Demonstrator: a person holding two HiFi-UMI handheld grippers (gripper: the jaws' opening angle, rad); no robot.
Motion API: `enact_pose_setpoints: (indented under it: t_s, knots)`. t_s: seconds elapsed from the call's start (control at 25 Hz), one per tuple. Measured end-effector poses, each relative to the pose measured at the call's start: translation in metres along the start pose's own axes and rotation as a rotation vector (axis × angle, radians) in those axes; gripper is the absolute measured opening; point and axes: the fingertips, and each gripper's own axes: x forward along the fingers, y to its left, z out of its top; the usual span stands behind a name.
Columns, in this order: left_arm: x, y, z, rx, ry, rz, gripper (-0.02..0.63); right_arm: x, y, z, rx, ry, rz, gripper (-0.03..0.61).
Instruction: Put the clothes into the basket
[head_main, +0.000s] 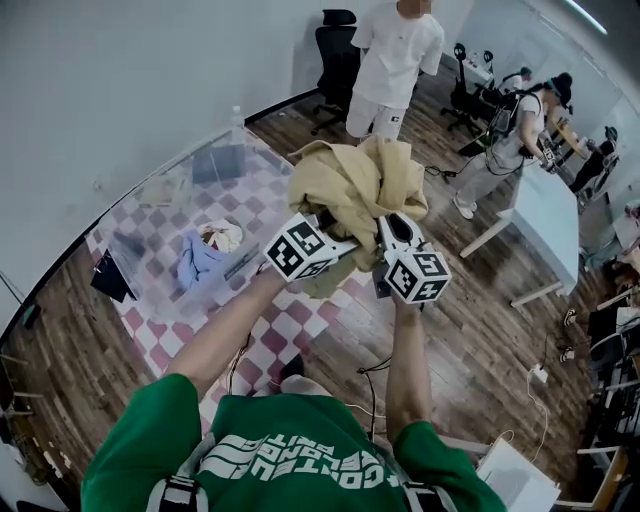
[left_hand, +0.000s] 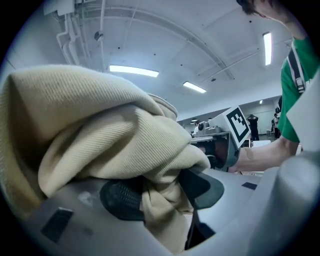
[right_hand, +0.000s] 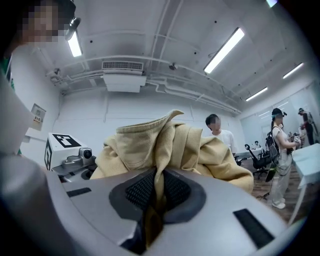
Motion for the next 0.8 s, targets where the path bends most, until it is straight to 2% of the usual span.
enact_pose_setpoints:
  t_s: [0.2,0.48,0.8]
  knots:
    - [-0.007,0.007,0.031,0.043,-0.034,0.02,0.212,0.003,0.004,0.033,-0.028,-0.05,0.011,0.026]
    - [-0.025,0.023,0.052,0.069,-0.059,0.067,0.212,0.018,0.019,0.059,-0.048,-0.09,0.057,0.026]
    - [-0.077,0.073,0.067,0.083,-0.075,0.18,0.212,0.074,0.062,0.085,-0.047,-0.132,0.162,0.026]
